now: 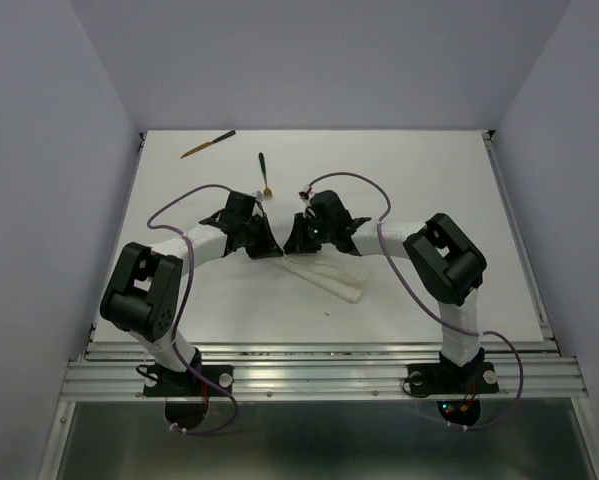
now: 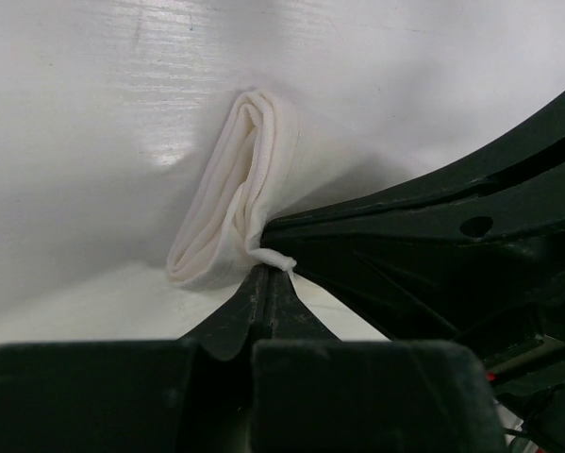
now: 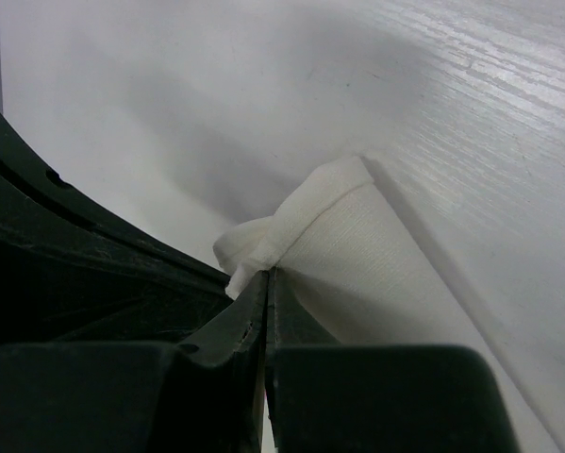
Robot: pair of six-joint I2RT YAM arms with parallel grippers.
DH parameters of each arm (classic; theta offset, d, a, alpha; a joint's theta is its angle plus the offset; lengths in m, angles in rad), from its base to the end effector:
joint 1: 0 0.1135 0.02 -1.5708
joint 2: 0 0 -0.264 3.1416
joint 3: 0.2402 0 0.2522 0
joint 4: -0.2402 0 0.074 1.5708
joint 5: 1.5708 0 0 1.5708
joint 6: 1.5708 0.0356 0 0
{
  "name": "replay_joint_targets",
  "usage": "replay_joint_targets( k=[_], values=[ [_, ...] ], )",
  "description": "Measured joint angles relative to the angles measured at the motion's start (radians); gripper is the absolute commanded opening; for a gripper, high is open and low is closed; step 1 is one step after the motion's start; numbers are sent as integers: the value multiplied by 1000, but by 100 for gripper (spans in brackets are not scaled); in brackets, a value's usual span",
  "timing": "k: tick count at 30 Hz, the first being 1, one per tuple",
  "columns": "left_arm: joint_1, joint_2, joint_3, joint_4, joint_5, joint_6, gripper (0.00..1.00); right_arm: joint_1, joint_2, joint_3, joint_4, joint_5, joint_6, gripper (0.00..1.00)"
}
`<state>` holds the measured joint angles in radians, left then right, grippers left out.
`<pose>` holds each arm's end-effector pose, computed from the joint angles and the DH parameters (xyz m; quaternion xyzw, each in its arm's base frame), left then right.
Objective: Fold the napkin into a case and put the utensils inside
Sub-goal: Grasp the top corner of the smaller rectangle folded napkin from the folded napkin.
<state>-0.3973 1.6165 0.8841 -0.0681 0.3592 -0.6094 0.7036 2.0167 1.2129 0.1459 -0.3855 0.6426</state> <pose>0.2986 -0.1389 0.1810 -0.0298 0.9138 -0.3233 0.2440 0.3205 0.2895 0.1515 -0.1113 0.8780 0.4041 0.2311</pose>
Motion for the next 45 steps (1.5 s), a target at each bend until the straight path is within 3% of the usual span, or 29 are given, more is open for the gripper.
replay_joint_targets(
  k=[19, 26, 45],
  values=[
    [0, 0, 0, 1, 3, 0, 0, 3, 1, -2, 3, 9, -3, 2],
    [0, 0, -6, 20, 9, 0, 0, 5, -5, -11, 5, 43, -2, 11],
    [0, 0, -27, 64, 34, 11, 0, 11, -45, -16, -62, 143, -37, 7]
  ],
)
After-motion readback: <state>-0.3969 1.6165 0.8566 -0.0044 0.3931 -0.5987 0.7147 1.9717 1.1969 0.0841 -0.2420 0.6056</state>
